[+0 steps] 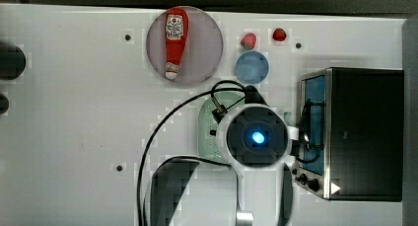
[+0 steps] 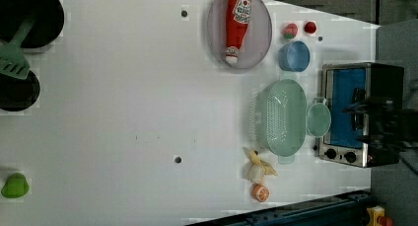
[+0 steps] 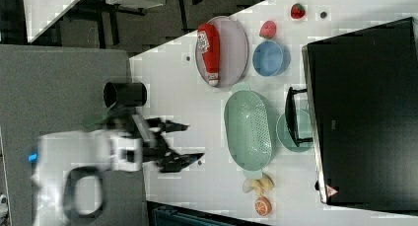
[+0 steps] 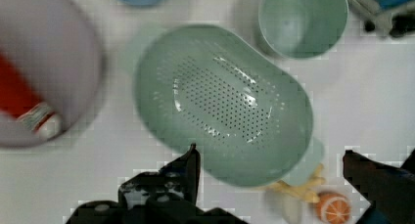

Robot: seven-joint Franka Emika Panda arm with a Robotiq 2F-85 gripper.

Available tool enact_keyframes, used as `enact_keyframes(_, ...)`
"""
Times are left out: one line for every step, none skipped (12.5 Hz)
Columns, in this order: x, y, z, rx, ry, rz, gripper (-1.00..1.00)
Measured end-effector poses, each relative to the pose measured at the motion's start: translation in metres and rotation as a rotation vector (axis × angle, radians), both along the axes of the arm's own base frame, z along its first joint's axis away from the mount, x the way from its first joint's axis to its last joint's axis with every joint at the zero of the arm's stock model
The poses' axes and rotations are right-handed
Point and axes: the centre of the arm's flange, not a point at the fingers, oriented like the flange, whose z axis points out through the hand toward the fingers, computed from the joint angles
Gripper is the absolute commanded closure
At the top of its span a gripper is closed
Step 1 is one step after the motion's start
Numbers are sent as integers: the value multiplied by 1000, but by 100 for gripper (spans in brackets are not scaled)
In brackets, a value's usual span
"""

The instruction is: Drag strainer right to left.

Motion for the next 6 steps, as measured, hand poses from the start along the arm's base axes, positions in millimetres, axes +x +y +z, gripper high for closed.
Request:
enact_keyframes(4,1,-35,11,9,-46,-100)
enact_keyframes(6,4,-63,19,10,-98,-100)
enact_keyframes(4,3,-87,8,0,-152,-100)
enact_keyframes(0,3,-110,1,4,-208,-100)
enact_keyframes(-1,4,-128,-4,19,-251,-100)
enact_keyframes(3,3,-144,-6,13,-284,-100)
